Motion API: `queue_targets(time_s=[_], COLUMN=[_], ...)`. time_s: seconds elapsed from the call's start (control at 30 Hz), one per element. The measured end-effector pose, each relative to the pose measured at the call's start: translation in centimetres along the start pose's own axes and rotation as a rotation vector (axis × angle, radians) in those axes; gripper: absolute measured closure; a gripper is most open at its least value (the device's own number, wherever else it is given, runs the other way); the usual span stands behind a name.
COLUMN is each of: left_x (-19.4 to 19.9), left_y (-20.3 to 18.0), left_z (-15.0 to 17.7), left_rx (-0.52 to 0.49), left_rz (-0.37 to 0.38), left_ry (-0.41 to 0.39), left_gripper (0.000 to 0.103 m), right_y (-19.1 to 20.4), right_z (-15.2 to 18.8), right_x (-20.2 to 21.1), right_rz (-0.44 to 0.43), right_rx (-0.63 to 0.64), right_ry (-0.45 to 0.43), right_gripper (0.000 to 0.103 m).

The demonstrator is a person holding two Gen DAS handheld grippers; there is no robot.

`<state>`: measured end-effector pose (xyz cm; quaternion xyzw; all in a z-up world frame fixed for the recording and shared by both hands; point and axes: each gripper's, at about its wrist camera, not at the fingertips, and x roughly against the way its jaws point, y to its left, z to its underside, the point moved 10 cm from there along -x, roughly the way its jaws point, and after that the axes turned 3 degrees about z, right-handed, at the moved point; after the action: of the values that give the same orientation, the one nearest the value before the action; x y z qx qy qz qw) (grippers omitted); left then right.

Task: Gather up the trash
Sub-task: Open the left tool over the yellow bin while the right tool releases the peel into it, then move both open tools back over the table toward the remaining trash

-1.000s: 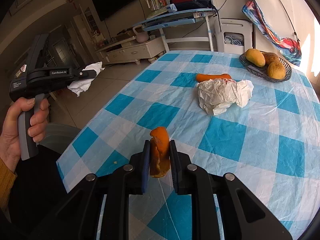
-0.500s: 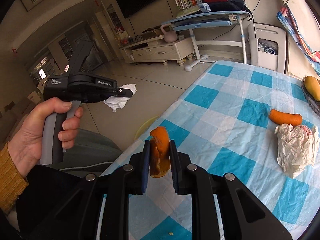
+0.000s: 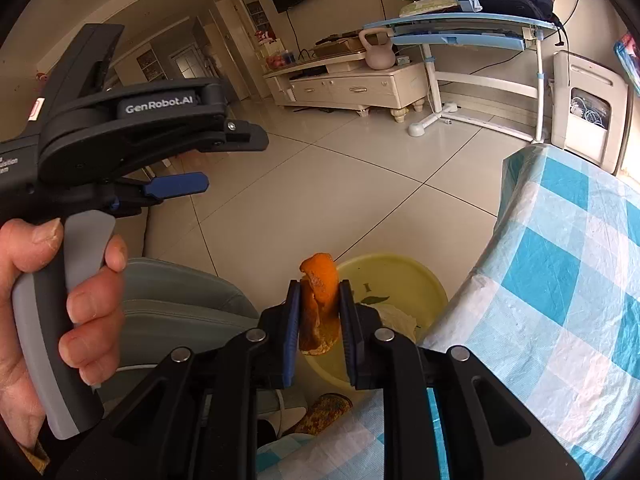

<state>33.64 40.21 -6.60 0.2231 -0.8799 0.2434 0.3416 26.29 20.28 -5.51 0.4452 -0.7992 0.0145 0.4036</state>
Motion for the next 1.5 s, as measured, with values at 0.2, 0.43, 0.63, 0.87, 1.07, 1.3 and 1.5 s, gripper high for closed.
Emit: queue_targets(time_s=[0.2, 0.43, 0.63, 0.87, 1.07, 1.3, 1.5], left_x=[3.0, 3.6, 3.6, 4.0, 4.4, 4.1, 3.6], left_y=[1.3, 0.0, -2.7, -6.3, -10.2, -15.6, -21.0], left_z=[-2.4, -2.5, -1.7, -0.4, 1.3, 5.0, 9.8], left_rx=[0.031, -0.041, -0.144, -0.282, -0.407, -0.579, -0.791], left_rz=[-0.040, -0.046, -0.054, -0.070, -0.066, -0.020, 0.075], left_ry=[-0.129, -0.133, -0.136, -0.154, -0.163, -0.142, -0.102], left_gripper=[0.015, 0.014, 0.014, 0.011, 0.009, 0.007, 0.007], right_y=[0.0, 0.2, -0.3, -3.5, -8.4, -14.0, -19.1], right_z=[-2.2, -2.2, -0.3, 3.0, 4.7, 6.6, 10.1], right_x=[-3.3, -3.0, -0.4, 6.3, 13.3, 18.5, 20.4], right_rz=[0.014, 0.009, 0.013, 0.094, 0.250, 0.389, 0.435], right_rx=[-0.007, -0.034, -0.019, -0.005, 0.008, -0.062, -0.187], right_ry=[0.011, -0.006, -0.005, -0.029, -0.065, -0.082, -0.081], right_gripper=[0.069, 0.057, 0.050, 0.040, 0.037, 0.035, 0.033])
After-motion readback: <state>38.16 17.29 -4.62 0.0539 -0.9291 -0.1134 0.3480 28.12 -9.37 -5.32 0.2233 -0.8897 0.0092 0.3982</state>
